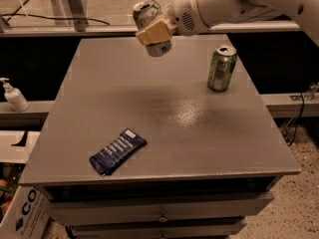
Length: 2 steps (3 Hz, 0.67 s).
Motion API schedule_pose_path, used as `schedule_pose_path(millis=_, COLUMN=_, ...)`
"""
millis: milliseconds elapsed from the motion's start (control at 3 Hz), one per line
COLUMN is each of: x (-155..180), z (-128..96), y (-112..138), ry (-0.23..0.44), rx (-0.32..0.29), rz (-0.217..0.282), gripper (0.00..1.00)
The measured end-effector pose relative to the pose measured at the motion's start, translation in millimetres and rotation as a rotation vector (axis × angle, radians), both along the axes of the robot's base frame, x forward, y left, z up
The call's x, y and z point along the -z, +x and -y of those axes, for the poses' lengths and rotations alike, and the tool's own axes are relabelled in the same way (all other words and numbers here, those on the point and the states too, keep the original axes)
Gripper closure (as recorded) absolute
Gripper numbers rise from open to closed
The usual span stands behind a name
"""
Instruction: Knock 7up can over
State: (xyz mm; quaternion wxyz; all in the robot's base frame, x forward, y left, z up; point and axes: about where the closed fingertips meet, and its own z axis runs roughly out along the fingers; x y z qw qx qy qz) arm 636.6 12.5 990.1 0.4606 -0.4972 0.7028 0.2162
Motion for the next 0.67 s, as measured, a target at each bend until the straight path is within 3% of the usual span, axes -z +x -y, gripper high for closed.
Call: schedule_pose_path(millis=667, x=52, z=-7, y=0, ry=-0.253, rx=-0.052, rz=-0.078, gripper=1.0)
